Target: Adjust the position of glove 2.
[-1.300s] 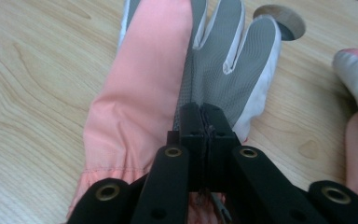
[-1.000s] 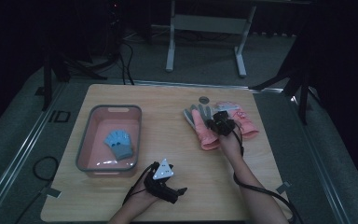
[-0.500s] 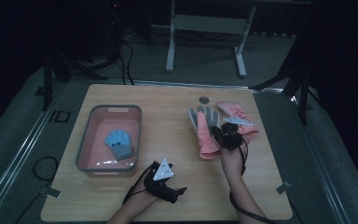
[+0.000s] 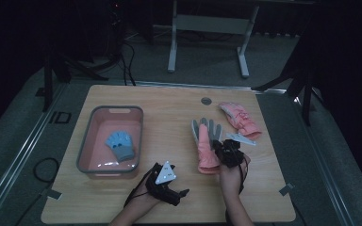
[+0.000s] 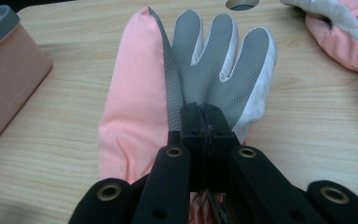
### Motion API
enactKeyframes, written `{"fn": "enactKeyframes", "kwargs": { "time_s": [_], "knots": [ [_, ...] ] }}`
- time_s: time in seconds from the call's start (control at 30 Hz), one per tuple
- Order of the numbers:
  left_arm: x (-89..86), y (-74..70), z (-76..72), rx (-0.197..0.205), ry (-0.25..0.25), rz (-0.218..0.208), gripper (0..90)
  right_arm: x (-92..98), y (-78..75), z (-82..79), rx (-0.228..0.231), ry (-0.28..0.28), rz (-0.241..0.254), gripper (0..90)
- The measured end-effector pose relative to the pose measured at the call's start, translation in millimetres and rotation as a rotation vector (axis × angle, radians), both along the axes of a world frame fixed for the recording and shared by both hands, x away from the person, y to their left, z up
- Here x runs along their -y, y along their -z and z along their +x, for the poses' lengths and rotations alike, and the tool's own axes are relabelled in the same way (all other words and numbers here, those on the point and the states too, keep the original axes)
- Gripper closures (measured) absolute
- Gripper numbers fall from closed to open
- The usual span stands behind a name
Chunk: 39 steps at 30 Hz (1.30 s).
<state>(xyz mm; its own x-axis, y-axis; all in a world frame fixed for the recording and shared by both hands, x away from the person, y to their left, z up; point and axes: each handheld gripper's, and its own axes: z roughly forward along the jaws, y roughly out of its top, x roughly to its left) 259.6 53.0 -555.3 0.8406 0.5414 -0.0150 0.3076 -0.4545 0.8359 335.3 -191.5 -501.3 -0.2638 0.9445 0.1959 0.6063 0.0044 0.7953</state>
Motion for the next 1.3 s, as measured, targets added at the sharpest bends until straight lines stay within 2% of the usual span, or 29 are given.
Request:
{"fn": "enactKeyframes", "kwargs": {
  "time_s": [0.23,0.37,0.47,0.53,0.63,0.7,0.77,0.83,0.9,1.0,1.1,1.13,1.3],
  "knots": [
    [0.6,0.2,-1.0,0.001,0.003,0.005,2.5,-2.3,14.3,0.9,-0.031,0.007,-0.003,88.6],
    [0.3,0.5,-0.4,-0.001,0.000,0.002,2.5,-3.7,23.7,4.1,-0.053,0.011,-0.029,88.1],
    [0.3,0.8,-0.7,-0.001,0.003,0.005,2.5,-3.4,32.5,5.9,-0.066,0.013,-0.042,86.2],
    [0.4,1.2,-0.5,-0.004,0.003,0.007,2.5,-2.6,32.5,6.0,-0.068,0.010,-0.039,83.7],
    [0.4,1.3,-0.4,-0.004,0.003,0.007,2.5,0.0,27.3,5.5,-0.063,0.004,-0.042,79.5],
    [0.1,1.3,-0.4,-0.004,0.004,0.004,2.5,2.4,22.1,4.6,-0.047,-0.007,-0.068,72.9],
    [-0.2,1.3,-0.1,-0.004,0.003,0.003,2.5,6.9,15.7,4.7,-0.017,-0.016,-0.096,71.5],
    [-0.2,1.4,0.0,-0.005,0.002,0.001,2.5,10.7,12.1,4.6,-0.005,-0.017,-0.085,70.6],
    [-0.5,2.1,0.7,-0.009,0.006,0.003,2.5,20.7,2.3,4.8,0.021,-0.032,-0.072,69.4],
    [-0.2,3.3,0.6,-0.006,0.012,0.005,2.5,32.8,-9.1,7.8,0.047,-0.051,-0.079,68.1],
    [0.4,3.4,0.8,-0.007,0.018,0.007,2.5,46.0,-18.4,12.5,0.058,-0.069,-0.078,68.5],
    [0.3,3.3,0.8,-0.008,0.019,0.007,2.5,51.1,-21.5,14.2,0.063,-0.077,-0.104,68.5],
    [0.9,3.7,0.4,-0.009,0.017,0.006,2.5,78.3,-27.0,26.4,0.055,-0.138,-0.115,66.3]
  ]
}}
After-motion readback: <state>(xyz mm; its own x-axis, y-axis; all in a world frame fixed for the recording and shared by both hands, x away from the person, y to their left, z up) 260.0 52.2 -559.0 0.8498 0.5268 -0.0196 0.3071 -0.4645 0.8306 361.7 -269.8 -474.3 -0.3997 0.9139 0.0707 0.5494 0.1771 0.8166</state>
